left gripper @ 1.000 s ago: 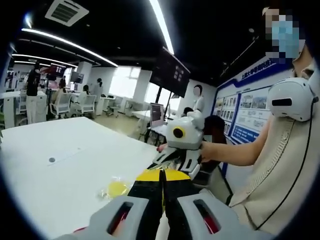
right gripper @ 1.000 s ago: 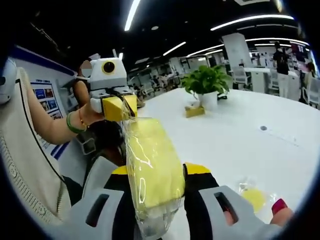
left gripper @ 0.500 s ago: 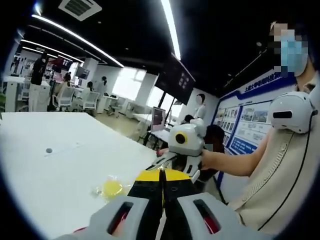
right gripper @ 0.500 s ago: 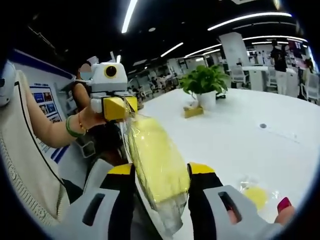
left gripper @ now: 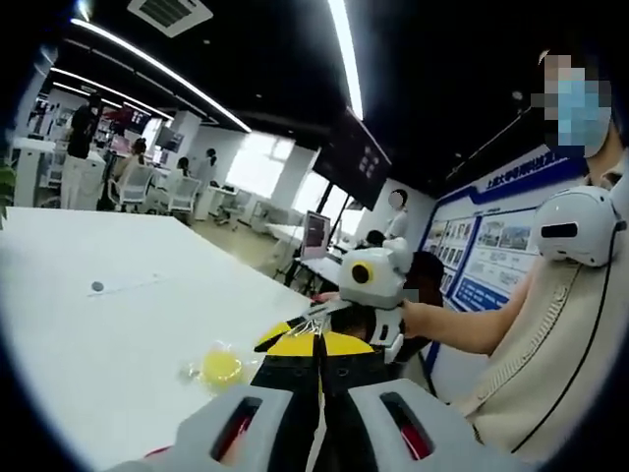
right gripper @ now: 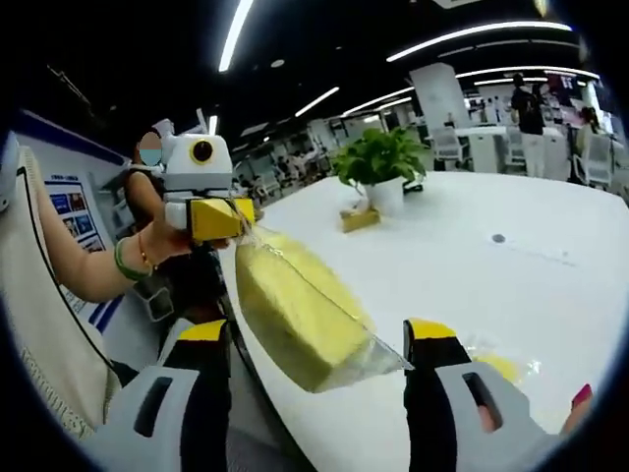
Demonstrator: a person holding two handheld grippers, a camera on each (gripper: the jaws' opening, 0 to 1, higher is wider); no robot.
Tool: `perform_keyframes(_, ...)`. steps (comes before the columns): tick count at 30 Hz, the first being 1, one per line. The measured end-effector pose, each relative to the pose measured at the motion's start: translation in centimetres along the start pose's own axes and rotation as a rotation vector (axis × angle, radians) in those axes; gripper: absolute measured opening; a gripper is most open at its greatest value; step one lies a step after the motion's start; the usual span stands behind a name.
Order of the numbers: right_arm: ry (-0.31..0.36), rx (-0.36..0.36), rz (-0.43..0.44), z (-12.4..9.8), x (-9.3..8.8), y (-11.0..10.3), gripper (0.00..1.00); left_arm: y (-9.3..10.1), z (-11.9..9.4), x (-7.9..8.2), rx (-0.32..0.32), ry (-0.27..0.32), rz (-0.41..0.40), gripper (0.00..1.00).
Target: Compare the silicone blocks by pressing each to a similar depth, holding the contact briefly, and releasing to observe deformation and rebound differences across the visible hardness samples.
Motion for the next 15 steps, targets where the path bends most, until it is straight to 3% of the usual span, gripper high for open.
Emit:
perform_keyframes(3,0.004,-0.023,-0.004,-0.7,-0.4,0.2,0.75,-0.4,-0.1,-0.4,0.014,-0.004,-0.011,0.0)
perform_keyframes(9,0.079,-0.064,0.025,-3.0,-1.0,0.1,0.79,-1.1,0.1,-1.0,0.015,-0.003,-0.04,0.0)
perform_keyframes(15,0.081,-0.099,0.042,-4.8,-2.4,0.0,0.81,-2.7,0.1,-1.7,0.056,-0.005,-0.062,0.0)
Point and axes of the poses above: the point that each gripper's makers call its tool centre point, and the gripper's own axes: z roughly forward along the fingers, y roughly to its right, x roughly out of its top, the point moved 7 cm from there along -z, roughly backward along the fingers, and after that the axes turned 5 degrees about -x, right-handed, at the moved point
